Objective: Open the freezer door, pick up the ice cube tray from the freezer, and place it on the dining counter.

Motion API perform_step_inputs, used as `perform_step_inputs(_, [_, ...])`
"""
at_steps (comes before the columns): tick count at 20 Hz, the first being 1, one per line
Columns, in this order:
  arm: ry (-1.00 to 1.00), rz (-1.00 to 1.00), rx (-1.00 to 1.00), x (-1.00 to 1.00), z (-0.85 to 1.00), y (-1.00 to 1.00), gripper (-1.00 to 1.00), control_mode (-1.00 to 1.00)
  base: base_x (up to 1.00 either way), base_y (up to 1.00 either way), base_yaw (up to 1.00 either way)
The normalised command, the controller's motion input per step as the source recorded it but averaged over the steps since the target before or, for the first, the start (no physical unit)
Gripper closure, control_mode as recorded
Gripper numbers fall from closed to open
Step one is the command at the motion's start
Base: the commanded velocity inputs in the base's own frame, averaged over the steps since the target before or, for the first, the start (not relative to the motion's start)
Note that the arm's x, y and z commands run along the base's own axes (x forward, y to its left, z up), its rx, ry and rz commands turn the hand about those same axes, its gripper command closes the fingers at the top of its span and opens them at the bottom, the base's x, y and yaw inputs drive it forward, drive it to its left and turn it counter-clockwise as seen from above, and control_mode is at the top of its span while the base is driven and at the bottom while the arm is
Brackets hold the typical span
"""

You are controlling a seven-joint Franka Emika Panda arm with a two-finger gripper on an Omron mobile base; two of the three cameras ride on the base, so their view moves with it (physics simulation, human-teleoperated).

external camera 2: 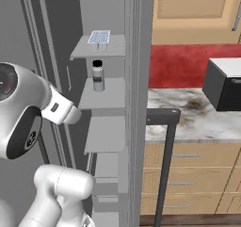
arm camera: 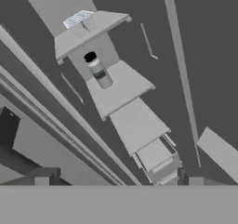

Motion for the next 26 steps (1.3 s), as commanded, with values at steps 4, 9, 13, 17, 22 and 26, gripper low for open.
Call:
perform_step_inputs(4, [-0.01,-0.18,0.16,0.10,0.29,0.00,-1.00,-1.00,0.00,0.00,0.00])
perform_step_inputs(9, [0.00,-0.14,0.16,0.08,0.41,0.00,-1.00,-1.00,0.00,0.00,0.00])
perform_step_inputs(13, [0.00,-0.10,0.15,0.00,0.22,0.00,-1.00,-1.00,0.00,0.00,0.00])
perform_step_inputs(17, [0.00,-0.02,0.12,0.12,0.02,0.00,-1.00,-1.00,0.00,0.00,0.00])
perform_step_inputs(22, [0.00,0.00,0.11,0.13,0.00,0.00,-1.00,-1.00,0.00,0.00,0.00])
perform_step_inputs(26, [0.00,0.00,0.13,0.35,0.03,0.00,-1.00,-1.00,0.00,0.00,0.00])
